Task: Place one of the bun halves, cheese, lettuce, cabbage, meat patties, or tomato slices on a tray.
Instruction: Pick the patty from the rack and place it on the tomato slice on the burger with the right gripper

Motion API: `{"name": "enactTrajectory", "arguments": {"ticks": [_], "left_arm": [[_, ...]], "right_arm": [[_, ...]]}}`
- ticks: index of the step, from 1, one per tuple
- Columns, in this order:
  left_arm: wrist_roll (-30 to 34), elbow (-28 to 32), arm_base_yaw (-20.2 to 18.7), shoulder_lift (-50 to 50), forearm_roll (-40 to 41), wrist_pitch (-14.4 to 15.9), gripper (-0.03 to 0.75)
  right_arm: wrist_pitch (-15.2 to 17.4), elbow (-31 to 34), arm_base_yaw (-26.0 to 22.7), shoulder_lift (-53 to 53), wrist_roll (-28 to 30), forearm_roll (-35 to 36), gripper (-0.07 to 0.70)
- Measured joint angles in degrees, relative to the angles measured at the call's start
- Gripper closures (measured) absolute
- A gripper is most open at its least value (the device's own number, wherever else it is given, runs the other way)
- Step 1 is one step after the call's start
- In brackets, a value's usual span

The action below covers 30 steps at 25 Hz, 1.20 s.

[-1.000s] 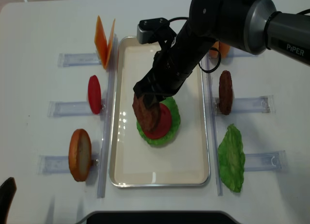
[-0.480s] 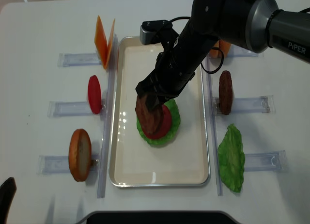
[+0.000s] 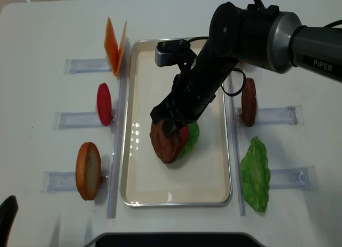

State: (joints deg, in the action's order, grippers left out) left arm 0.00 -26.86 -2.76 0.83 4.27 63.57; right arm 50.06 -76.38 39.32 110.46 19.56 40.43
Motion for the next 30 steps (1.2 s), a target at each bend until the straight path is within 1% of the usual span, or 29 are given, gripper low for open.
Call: {"name": "enactTrajectory", "arguments": {"ticks": [6, 10, 14, 15, 19, 23, 30], "left_arm": [[0.0, 0.0, 0.0, 0.0, 0.0, 0.0, 0.083], [0.0, 0.0, 0.0, 0.0, 0.0, 0.0, 0.083], [0.0, 0.0, 0.0, 0.0, 0.0, 0.0, 0.083], [0.0, 0.0, 0.0, 0.0, 0.0, 0.0, 0.083], [0.0, 0.0, 0.0, 0.0, 0.0, 0.0, 0.083], [0.0, 0.0, 0.0, 0.0, 0.0, 0.0, 0.083], [0.0, 0.0, 0.0, 0.0, 0.0, 0.0, 0.083]], "right_arm": [[0.21, 0.0, 0.0, 0.0, 0.51, 1.71, 0.524], [1.7, 0.0, 0.0, 0.0, 1.16, 2.57, 0.524], [2.36, 0.0, -0.39, 0.0, 1.38, 3.51, 0.524], [1.82, 0.0, -0.69, 0.0, 1.6, 4.2, 0.524], [2.09, 0.0, -1.99, 0.0, 2.52, 5.5, 0.524], [1.97, 0.0, -2.23, 0.0, 2.93, 6.54, 0.524], [1.86, 0.0, -3.12, 0.0, 4.28, 6.88, 0.524]]}}
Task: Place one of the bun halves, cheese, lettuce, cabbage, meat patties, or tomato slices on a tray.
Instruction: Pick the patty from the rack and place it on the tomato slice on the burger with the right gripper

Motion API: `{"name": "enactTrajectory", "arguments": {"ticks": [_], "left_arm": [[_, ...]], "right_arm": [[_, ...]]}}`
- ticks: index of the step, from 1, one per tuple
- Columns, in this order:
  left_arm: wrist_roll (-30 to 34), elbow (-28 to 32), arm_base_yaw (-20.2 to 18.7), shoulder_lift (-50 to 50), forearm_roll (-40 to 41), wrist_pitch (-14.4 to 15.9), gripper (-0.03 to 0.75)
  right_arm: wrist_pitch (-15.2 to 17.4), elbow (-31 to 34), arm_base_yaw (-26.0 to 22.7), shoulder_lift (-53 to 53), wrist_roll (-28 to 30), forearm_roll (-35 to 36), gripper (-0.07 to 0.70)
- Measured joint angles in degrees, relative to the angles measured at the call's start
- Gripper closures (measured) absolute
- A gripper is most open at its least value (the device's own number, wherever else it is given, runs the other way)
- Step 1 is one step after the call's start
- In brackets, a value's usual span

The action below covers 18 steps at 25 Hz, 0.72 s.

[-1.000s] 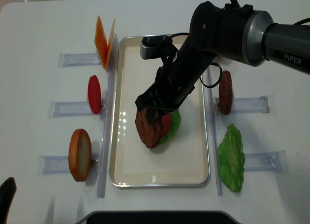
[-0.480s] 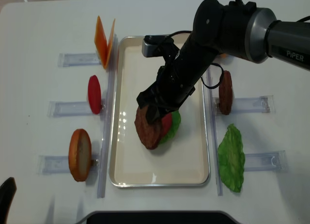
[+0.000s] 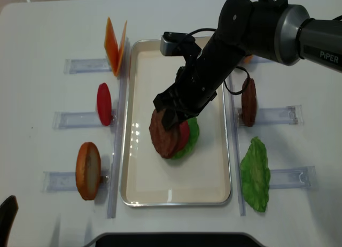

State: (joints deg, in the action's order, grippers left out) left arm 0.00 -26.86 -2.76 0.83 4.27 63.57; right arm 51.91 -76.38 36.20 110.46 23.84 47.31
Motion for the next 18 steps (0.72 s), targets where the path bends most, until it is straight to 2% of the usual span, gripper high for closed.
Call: {"name": "enactTrajectory", "arguments": {"ticks": [18], "left_arm": [[0.0, 0.0, 0.0, 0.0, 0.0, 0.0, 0.083]], "right_arm": [[-1.04, 0.0, -1.32, 0.0, 1.53, 0.03, 0.523]]}}
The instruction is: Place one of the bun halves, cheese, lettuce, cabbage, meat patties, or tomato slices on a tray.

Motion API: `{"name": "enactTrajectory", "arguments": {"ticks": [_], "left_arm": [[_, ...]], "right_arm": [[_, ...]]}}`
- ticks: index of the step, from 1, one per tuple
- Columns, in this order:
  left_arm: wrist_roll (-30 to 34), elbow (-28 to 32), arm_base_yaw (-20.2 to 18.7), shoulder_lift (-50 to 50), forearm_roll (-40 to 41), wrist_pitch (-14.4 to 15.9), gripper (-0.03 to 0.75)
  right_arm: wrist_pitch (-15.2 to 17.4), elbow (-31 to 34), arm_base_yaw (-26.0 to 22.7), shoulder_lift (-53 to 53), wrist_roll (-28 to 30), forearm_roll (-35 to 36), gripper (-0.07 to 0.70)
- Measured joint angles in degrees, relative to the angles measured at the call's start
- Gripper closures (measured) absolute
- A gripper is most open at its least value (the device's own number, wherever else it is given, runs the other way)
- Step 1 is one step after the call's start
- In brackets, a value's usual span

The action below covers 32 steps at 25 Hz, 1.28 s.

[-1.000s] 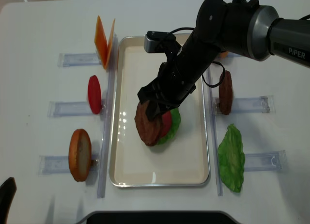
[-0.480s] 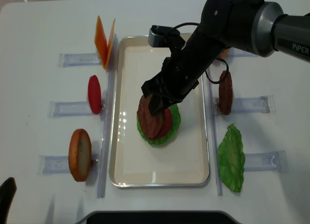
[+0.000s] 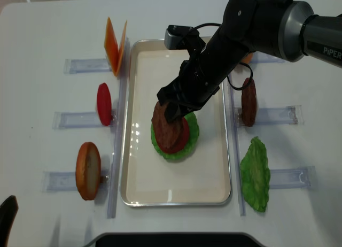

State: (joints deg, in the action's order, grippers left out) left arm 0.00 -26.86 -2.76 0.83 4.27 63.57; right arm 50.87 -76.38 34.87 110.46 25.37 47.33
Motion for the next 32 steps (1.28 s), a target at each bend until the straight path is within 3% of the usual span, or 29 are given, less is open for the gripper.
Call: {"name": "enactTrajectory", "arguments": {"ticks": [3, 9, 12, 24, 32], "left_arm": [[0.0, 0.0, 0.0, 0.0, 0.0, 0.0, 0.083], [0.0, 0.0, 0.0, 0.0, 0.0, 0.0, 0.083], [0.0, 0.0, 0.0, 0.0, 0.0, 0.0, 0.083], [0.0, 0.0, 0.0, 0.0, 0.0, 0.0, 0.083], [0.0, 0.0, 0.0, 0.0, 0.0, 0.0, 0.083]], "right_arm": [[-0.62, 0.0, -0.11, 0.0, 0.06, -1.74, 0.455], [-0.5, 0.0, -2.83, 0.0, 0.56, -6.08, 0.123], [0.15, 0.0, -4.05, -1.06, 1.03, -6.5, 0.034], [3.21, -1.35, -4.39, -5.06, -2.07, -7.91, 0.026], [9.75, -9.07, -4.39, -10.19, -11.18, -15.45, 0.038]]}}
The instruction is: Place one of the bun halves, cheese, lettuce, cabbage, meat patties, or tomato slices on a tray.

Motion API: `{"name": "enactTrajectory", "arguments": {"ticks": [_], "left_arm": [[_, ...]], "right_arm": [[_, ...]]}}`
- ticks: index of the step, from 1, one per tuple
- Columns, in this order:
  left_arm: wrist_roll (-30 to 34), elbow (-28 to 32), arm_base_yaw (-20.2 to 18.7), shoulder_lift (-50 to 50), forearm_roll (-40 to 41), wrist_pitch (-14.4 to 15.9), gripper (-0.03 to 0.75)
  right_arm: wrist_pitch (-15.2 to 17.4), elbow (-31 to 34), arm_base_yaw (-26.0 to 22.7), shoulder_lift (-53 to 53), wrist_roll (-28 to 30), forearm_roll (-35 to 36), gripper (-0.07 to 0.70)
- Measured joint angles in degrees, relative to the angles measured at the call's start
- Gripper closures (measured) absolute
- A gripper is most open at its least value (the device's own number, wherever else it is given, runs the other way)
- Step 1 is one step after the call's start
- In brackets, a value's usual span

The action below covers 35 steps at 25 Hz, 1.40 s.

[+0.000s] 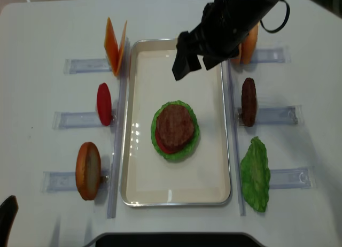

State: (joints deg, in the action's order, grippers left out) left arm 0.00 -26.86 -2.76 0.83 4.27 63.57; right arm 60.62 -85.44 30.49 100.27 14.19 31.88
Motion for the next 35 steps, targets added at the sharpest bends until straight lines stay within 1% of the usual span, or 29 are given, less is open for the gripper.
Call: {"name": "enactTrajectory", "arguments": {"ticks": [4, 6, 8, 9, 12, 14, 16, 18, 21, 23, 25, 26, 29, 32, 35], "left_arm": [[0.0, 0.0, 0.0, 0.0, 0.0, 0.0, 0.083], [0.0, 0.0, 0.0, 0.0, 0.0, 0.0, 0.083], [0.0, 0.0, 0.0, 0.0, 0.0, 0.0, 0.083], [0.0, 0.0, 0.0, 0.0, 0.0, 0.0, 0.083], [0.0, 0.0, 0.0, 0.0, 0.0, 0.0, 0.083], [0.0, 0.0, 0.0, 0.0, 0.0, 0.0, 0.083], [0.0, 0.0, 0.0, 0.0, 0.0, 0.0, 0.083], [0.0, 0.0, 0.0, 0.0, 0.0, 0.0, 0.083], [0.0, 0.0, 0.0, 0.0, 0.0, 0.0, 0.083], [0.0, 0.0, 0.0, 0.0, 0.0, 0.0, 0.083], [0.0, 0.0, 0.0, 0.0, 0.0, 0.0, 0.083], [0.0, 0.0, 0.0, 0.0, 0.0, 0.0, 0.083], [0.0, 0.0, 0.0, 0.0, 0.0, 0.0, 0.083], [0.0, 0.0, 0.0, 0.0, 0.0, 0.0, 0.083], [0.0, 0.0, 0.0, 0.0, 0.0, 0.0, 0.085]], "right_arm": [[4.79, -5.55, 0.0, -1.61, -4.74, -3.74, 0.038], [6.26, -6.67, 0.0, -1.6, -5.73, -4.93, 0.038], [6.84, -7.0, 0.0, -1.6, -7.59, -6.8, 0.038], [7.0, -7.03, 0.0, -1.6, -9.89, -9.04, 0.038], [7.98, -7.05, 0.05, -1.6, -17.81, -20.16, 0.038], [8.96, -7.05, 0.05, -1.6, -20.91, -27.34, 0.038], [9.04, -7.05, 0.05, -1.6, -22.22, -31.0, 0.038], [9.1, -7.05, 0.05, -1.6, -22.54, -31.88, 0.038], [9.17, -7.05, -0.21, -1.6, -21.87, -31.26, 0.038], [9.17, -7.05, -1.41, -1.6, -21.04, -30.47, 0.038], [9.17, -7.05, -4.43, -1.6, -20.39, -29.75, 0.038], [9.17, -7.05, -7.08, -1.6, -20.1, -29.53, 0.038], [9.17, -7.05, -17.01, -1.6, -18.52, -29.55, 0.038], [9.11, -7.05, -28.22, -1.37, -16.92, -30.18, 0.038], [9.11, -7.05, -36.73, -1.32, -15.26, -31.44, 0.038]]}}
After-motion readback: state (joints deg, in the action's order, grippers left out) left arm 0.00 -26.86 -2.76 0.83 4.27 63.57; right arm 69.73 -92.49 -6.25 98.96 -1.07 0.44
